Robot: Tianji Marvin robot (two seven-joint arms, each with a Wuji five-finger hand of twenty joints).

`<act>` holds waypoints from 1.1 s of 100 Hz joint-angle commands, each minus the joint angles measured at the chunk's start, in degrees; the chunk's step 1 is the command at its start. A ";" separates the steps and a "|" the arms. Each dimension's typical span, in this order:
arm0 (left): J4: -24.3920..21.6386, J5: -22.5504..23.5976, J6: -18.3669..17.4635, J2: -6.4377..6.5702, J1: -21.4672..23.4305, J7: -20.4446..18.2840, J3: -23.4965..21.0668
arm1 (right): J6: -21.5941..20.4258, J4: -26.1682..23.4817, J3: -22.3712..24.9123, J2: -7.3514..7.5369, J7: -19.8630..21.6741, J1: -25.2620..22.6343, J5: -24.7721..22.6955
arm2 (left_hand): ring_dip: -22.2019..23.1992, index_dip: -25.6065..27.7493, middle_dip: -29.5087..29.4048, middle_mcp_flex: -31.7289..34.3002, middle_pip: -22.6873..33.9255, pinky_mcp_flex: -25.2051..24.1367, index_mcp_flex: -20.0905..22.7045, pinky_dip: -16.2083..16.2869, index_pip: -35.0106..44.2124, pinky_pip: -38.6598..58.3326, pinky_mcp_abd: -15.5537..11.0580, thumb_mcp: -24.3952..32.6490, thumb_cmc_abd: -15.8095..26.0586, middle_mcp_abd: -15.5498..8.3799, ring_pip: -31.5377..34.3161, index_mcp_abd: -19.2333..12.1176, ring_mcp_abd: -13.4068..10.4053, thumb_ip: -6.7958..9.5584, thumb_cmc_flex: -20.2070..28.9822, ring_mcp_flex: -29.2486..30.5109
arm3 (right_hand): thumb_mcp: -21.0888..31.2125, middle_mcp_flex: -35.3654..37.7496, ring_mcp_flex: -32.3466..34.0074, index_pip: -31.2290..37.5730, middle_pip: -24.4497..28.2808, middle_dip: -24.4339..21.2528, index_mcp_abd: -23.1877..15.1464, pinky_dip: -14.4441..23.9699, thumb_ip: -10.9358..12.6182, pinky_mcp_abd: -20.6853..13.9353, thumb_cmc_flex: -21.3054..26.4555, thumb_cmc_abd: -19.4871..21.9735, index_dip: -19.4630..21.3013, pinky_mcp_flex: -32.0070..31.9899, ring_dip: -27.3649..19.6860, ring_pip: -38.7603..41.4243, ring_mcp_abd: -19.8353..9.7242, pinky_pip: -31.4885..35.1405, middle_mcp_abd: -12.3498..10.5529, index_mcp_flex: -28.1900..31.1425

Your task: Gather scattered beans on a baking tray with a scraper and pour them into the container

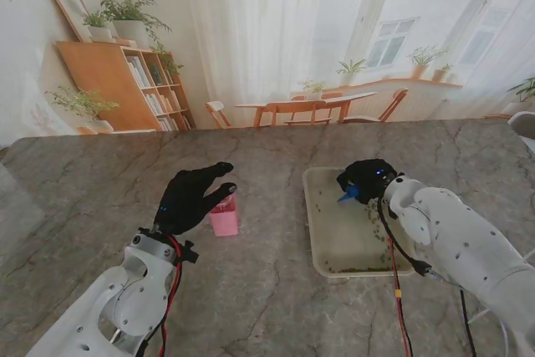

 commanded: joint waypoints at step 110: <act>-1.20 0.07 -0.54 -0.63 2.84 3.53 -1.99 | -0.10 -17.02 19.78 1.25 16.63 -20.48 -4.04 | 1.08 -0.46 -0.25 0.32 -0.68 -0.87 1.55 1.82 -0.50 0.55 0.79 -0.34 2.02 -0.82 0.60 -0.09 0.14 2.02 1.75 0.70 | 10.85 9.80 11.25 -13.45 -23.58 -12.45 6.85 -0.90 3.08 -1.42 10.14 -0.56 -41.05 4.73 -2.12 -0.73 -4.27 2.80 4.88 10.19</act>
